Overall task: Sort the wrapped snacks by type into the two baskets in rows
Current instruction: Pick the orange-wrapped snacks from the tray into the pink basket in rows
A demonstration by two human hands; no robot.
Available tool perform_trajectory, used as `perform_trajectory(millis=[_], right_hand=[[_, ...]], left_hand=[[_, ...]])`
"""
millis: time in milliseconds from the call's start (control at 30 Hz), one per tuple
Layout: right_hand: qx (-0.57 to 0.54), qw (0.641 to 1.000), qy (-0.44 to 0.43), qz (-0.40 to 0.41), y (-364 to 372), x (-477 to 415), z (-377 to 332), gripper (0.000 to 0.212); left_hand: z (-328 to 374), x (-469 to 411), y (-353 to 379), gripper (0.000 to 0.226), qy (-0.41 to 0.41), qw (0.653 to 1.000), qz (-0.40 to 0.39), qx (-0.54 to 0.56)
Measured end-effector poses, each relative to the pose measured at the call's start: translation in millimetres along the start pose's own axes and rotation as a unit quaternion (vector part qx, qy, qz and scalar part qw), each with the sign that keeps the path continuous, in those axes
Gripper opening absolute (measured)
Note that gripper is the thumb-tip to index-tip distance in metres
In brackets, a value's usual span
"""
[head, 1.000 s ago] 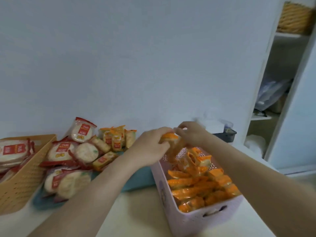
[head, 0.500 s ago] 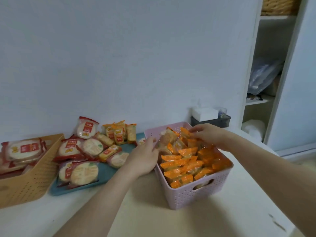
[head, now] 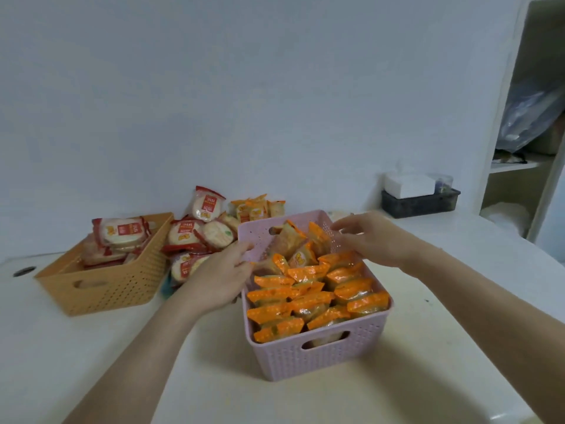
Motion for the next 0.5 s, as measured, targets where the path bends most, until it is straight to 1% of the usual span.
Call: perform_trajectory(millis=[67, 100, 133, 167, 200, 233, 267, 300, 333, 367, 400, 433, 467, 500], right_hand=[[0.106, 0.993, -0.031, 0.032, 7, 2, 0, 0.041], [0.155, 0.984, -0.066, 0.064, 10, 2, -2, 0.041], [0.185, 0.972, -0.109, 0.094, 10, 2, -8, 0.04], [0.198, 0.964, -0.145, 0.1, 11, -1, -13, 0.038], [0.208, 0.96, -0.17, 0.077, 12, -5, -19, 0.037], [0.22, 0.957, -0.186, 0.025, 14, -11, -23, 0.038], [0.243, 0.95, -0.191, -0.041, 17, -19, -27, 0.042], [0.275, 0.935, -0.198, -0.106, 23, -25, -30, 0.048], [0.313, 0.913, -0.207, -0.162, 27, -34, -33, 0.053], [0.35, 0.889, -0.211, -0.208, 32, -41, -36, 0.056], [0.382, 0.867, -0.202, -0.249, 34, -46, -39, 0.054], [0.4, 0.852, -0.195, -0.278, 36, -52, -40, 0.052], [0.408, 0.841, -0.191, -0.301, 37, -56, -41, 0.051], [0.414, 0.83, -0.194, -0.32, 39, -59, -42, 0.051]], left_hand=[[-6, 3, 1, 0.045, -0.006, 1.0, -0.019, 0.022], [-8, 4, 2, 0.041, -0.005, 0.999, -0.027, 0.031], [-7, 6, 1, 0.036, 0.005, 0.999, -0.023, 0.026], [-5, 6, -1, 0.031, 0.023, 1.0, -0.001, 0.003], [-2, 7, -5, 0.025, 0.044, 0.998, 0.043, -0.029], [4, 9, -10, 0.02, 0.071, 0.992, 0.092, -0.053], [12, 9, -15, 0.018, 0.102, 0.985, 0.124, -0.056], [22, 10, -18, 0.022, 0.139, 0.981, 0.126, -0.053], [32, 8, -18, 0.029, 0.172, 0.977, 0.104, -0.07], [41, 3, -14, 0.036, 0.186, 0.974, 0.06, -0.113], [47, -4, -7, 0.042, 0.182, 0.968, 0.006, -0.174], [51, -11, 0, 0.046, 0.158, 0.959, -0.051, -0.231], [52, -17, 5, 0.046, 0.134, 0.947, -0.1, -0.274], [53, -21, 8, 0.044, 0.128, 0.936, -0.126, -0.302]])
Point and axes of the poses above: each hand's wrist, its own x-axis away from the middle knuckle, its own y-axis out of the palm, z = x × y, the point moved 3 cm from there along -x, towards the middle knuckle, and after that the axes turned 15 degrees about -y, right-handed, at the moved point
